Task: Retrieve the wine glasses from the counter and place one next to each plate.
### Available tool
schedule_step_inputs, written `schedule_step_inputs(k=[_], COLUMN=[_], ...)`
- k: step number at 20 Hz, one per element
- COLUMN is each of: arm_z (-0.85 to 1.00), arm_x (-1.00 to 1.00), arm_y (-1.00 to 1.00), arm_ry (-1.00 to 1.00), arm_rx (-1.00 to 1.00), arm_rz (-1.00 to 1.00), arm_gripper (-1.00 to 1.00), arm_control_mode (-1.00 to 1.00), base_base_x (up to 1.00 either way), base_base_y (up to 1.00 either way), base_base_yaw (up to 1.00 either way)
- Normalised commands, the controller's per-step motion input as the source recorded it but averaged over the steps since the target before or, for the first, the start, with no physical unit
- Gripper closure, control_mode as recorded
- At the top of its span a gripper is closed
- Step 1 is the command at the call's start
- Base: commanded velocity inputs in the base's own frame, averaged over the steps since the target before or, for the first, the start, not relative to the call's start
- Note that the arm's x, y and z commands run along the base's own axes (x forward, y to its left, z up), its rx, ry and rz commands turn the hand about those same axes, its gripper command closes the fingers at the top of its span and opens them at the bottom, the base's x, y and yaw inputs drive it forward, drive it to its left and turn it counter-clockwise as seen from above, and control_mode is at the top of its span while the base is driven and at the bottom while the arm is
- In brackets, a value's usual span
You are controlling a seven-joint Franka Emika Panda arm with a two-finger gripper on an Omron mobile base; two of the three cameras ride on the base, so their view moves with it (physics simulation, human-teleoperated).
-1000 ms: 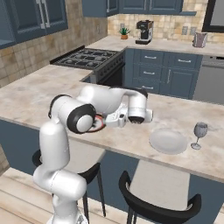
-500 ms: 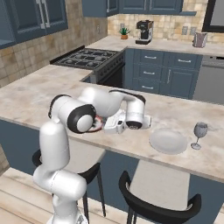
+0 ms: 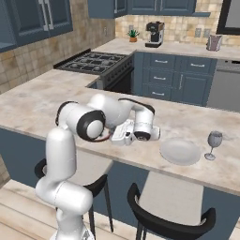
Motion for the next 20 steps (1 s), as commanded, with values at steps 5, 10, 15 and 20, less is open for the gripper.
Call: schedule_step_inputs(k=[5,10,15,20], arm_z=[-0.05,-0.16,-0.35,-0.44], arm_x=[0.51,0.32,0.25,0.32], arm_y=[0.0,-0.17,-0.09,0.0], arm_ry=[-0.07,-0.01,0.0,0.0], arm_rx=[0.01,0.02,0.03,0.06], arm_rz=[0.0,0.0,0.0,0.0], arm_gripper=[1.0,1.0,1.0,1.0], arm_control_mode=[-1.0,-1.0,-1.0,-1.0], base_base_x=[0.0,0.0,0.0,0.0], base_base_y=[0.0,0.0,0.0,0.0], base_base_yaw=[0.0,0.0,0.0,0.0])
